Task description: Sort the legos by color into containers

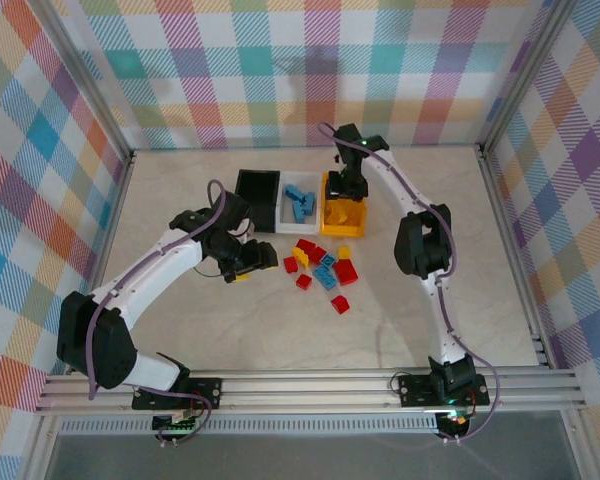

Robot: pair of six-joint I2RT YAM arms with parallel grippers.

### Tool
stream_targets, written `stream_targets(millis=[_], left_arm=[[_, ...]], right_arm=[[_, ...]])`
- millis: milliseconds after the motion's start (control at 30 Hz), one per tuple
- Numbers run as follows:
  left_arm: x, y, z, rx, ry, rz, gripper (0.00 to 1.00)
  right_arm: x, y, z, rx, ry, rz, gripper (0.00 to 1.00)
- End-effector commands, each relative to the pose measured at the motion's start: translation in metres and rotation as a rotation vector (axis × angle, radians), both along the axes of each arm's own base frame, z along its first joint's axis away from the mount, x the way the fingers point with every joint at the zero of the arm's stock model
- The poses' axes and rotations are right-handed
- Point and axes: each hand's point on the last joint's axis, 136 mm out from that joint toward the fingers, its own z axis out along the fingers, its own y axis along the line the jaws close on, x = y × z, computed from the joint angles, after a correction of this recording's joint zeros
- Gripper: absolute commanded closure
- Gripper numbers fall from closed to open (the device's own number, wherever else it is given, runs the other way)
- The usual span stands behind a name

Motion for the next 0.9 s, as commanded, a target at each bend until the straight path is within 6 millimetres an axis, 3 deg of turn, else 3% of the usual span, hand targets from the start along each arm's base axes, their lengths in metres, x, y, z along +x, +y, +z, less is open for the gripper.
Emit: stream_targets(millis=[0,100,200,367,500,633,867], left_arm=[[-0.005,-0.004,-0.007,-0.003,0.021,0.003,0.28],[-0.001,-0.012,-0.011,-0.017,0.027,-0.007,0.28],[0.002,-0.020,-0.015,-0.019,0.026,-0.027,0.28],[0.002,-0.027,-0.019,-0.025,0.032,-0.041,0.28],[0.001,-0.028,-0.022,-0.034,0.037,-0.035,0.28],[0.000,-0.027,-0.021,-0.038,0.042,-0.026,0.28],[-0.005,-0.024,-0.019,-0.033,0.046,-0.010,0.28]], right_arm=[[-0.013,-0.009,0.050,0.012,-0.049,-0.001,0.48],[-0.038,-0.019,0.067,0.015,-0.039,-0.003,0.46],[-0.078,-0.022,0.075,0.046,-0.015,0.012,0.46],[-0.166,-0.029,0.047,0.050,0.086,0.085,0.42],[-0.220,-0.031,0.011,0.050,0.187,0.121,0.32],[-0.237,-0.030,-0.015,0.001,0.213,0.158,0.30],[-0.228,-0.020,-0.044,-0.026,0.234,0.180,0.31]])
